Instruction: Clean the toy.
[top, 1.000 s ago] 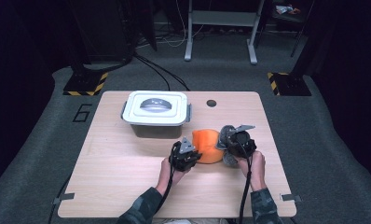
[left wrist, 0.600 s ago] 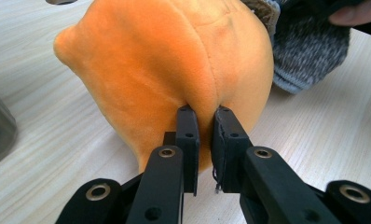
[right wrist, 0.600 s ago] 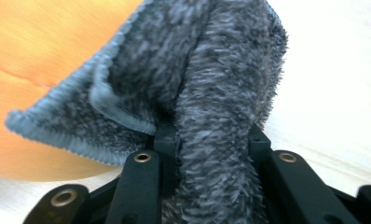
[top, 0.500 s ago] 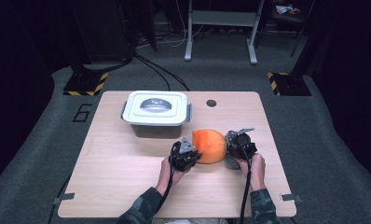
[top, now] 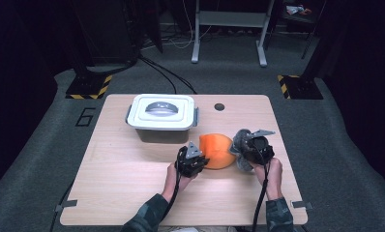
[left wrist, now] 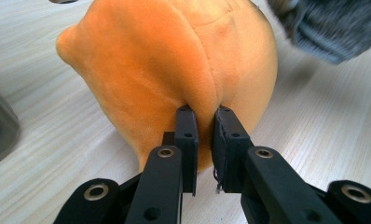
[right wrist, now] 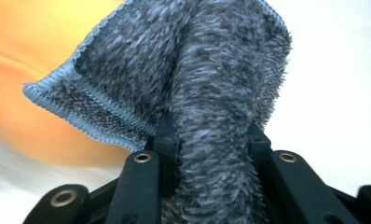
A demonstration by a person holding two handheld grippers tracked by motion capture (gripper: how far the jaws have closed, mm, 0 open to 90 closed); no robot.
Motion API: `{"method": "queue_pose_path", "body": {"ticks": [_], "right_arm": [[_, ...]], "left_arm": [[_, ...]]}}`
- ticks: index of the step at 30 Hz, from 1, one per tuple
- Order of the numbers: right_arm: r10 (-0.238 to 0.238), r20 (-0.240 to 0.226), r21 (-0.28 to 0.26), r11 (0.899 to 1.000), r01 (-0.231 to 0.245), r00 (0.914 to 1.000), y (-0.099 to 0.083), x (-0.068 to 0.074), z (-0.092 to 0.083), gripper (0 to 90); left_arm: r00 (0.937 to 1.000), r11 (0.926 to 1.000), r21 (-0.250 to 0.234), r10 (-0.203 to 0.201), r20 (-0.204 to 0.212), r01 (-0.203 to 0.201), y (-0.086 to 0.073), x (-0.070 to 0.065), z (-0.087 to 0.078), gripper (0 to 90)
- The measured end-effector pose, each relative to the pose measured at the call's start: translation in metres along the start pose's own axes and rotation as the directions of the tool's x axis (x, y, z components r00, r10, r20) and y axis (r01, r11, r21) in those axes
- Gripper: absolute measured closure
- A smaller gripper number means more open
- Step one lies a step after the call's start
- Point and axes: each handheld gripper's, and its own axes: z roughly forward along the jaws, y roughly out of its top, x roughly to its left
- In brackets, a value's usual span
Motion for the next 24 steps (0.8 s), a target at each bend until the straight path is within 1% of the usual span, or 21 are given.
{"method": "queue_pose_path", "body": {"ticks": [1, 2, 3, 5, 7, 8, 9, 10, 12, 13, 14, 16, 17, 18, 19, 20, 21, 22, 23, 24], "right_arm": [[-0.010, -0.032, -0.012, 1.000, 0.009, 0.9995, 0.003, 0.005, -0.003, 66.5], [-0.026, -0.050, -0.025, 0.999, 0.025, 0.9984, 0.006, 0.010, -0.004, 66.5], [-0.051, -0.068, -0.018, 0.999, 0.050, 0.9964, 0.009, 0.016, -0.003, 66.6], [-0.074, -0.083, -0.002, 0.997, 0.074, 0.9938, 0.011, 0.023, 0.003, 66.7], [-0.080, -0.062, 0.011, 0.997, 0.081, 0.9949, 0.011, 0.028, 0.011, 66.9], [-0.072, -0.061, 0.009, 0.997, 0.073, 0.9955, 0.011, 0.027, 0.013, 66.9], [-0.066, -0.070, 0.001, 0.998, 0.067, 0.9953, 0.011, 0.026, 0.014, 66.9], [-0.059, -0.068, 0.007, 0.998, 0.060, 0.9959, 0.012, 0.026, 0.014, 66.9], [-0.058, -0.071, 0.002, 0.998, 0.058, 0.9958, 0.012, 0.025, 0.015, 66.9], [-0.059, -0.071, 0.009, 0.998, 0.059, 0.9958, 0.013, 0.025, 0.014, 66.9], [-0.064, -0.067, 0.006, 0.998, 0.065, 0.9957, 0.014, 0.025, 0.015, 66.9], [-0.055, -0.064, 0.007, 0.998, 0.056, 0.9964, 0.015, 0.025, 0.016, 66.8], [-0.056, -0.063, 0.009, 0.998, 0.057, 0.9964, 0.016, 0.025, 0.016, 66.8], [-0.062, -0.064, 0.005, 0.998, 0.062, 0.9960, 0.016, 0.025, 0.017, 66.8], [-0.062, -0.064, 0.005, 0.998, 0.062, 0.9960, 0.016, 0.025, 0.017, 66.8], [-0.057, -0.064, 0.006, 0.998, 0.058, 0.9963, 0.016, 0.025, 0.017, 66.8], [-0.055, -0.068, -0.001, 0.998, 0.055, 0.9962, 0.016, 0.024, 0.018, 66.8], [-0.054, -0.068, 0.003, 0.998, 0.055, 0.9962, 0.016, 0.024, 0.018, 66.8], [-0.053, -0.072, 0.004, 0.999, 0.054, 0.9960, 0.016, 0.024, 0.018, 66.8], [-0.054, -0.068, 0.005, 0.998, 0.055, 0.9962, 0.016, 0.025, 0.018, 66.7]], "left_arm": [[1.0000, 1.0000, -0.005, -0.001, -0.003, 0.001, 0.000, 0.000, 0.000, 80.7], [1.0000, 1.0000, -0.003, -0.002, 0.000, 0.002, 0.000, 0.000, 0.000, 80.5], [1.0000, 1.0000, -0.005, 0.000, -0.001, 0.000, 0.000, 0.000, 0.000, 80.2], [1.0000, 1.0000, -0.003, 0.000, 0.000, 0.000, 0.000, 0.001, -0.001, 78.6], [1.0000, 1.0000, -0.008, -0.001, -0.005, 0.001, 0.000, 0.001, -0.001, 74.9], [1.0000, 0.9999, -0.010, -0.002, -0.008, 0.002, -0.001, 0.001, -0.002, 72.5], [1.0000, 0.9999, -0.012, -0.003, -0.009, 0.003, -0.001, 0.002, -0.002, 68.8], [0.9999, 0.9999, -0.011, -0.004, -0.016, 0.004, -0.001, 0.001, -0.002, 64.8], [0.9990, 0.9998, 0.000, 0.020, -0.040, -0.020, -0.001, -0.002, -0.002, 57.4], [0.9983, 0.9996, -0.003, 0.027, -0.052, -0.027, -0.002, -0.004, -0.002, 54.4], [0.9975, 0.9994, 0.007, 0.034, -0.062, -0.034, -0.002, -0.006, -0.002, 52.0], [0.9955, 0.9990, 0.003, 0.045, -0.084, -0.045, -0.005, -0.008, 0.000, 48.5], [0.9946, 0.9990, 0.007, 0.046, -0.094, -0.045, -0.006, -0.009, 0.000, 48.1], [0.9932, 0.9983, 0.016, 0.058, -0.101, -0.056, -0.006, -0.009, 0.001, 48.1], [0.9927, 0.9987, 0.006, 0.051, -0.109, -0.051, -0.006, -0.009, 0.002, 48.2], [0.9917, 0.9980, 0.017, 0.063, -0.112, -0.061, -0.006, -0.009, 0.003, 48.9], [0.9900, 0.9977, 0.014, 0.067, -0.124, -0.066, -0.006, -0.009, 0.005, 51.8], [0.9900, 0.9979, 0.014, 0.065, -0.125, -0.064, -0.007, -0.009, 0.006, 53.9], [0.9895, 0.9974, 0.015, 0.072, -0.125, -0.071, -0.007, -0.009, 0.008, 57.8], [0.9882, 0.9963, 0.023, 0.085, -0.127, -0.083, -0.007, -0.009, 0.008, 64.1]]}}
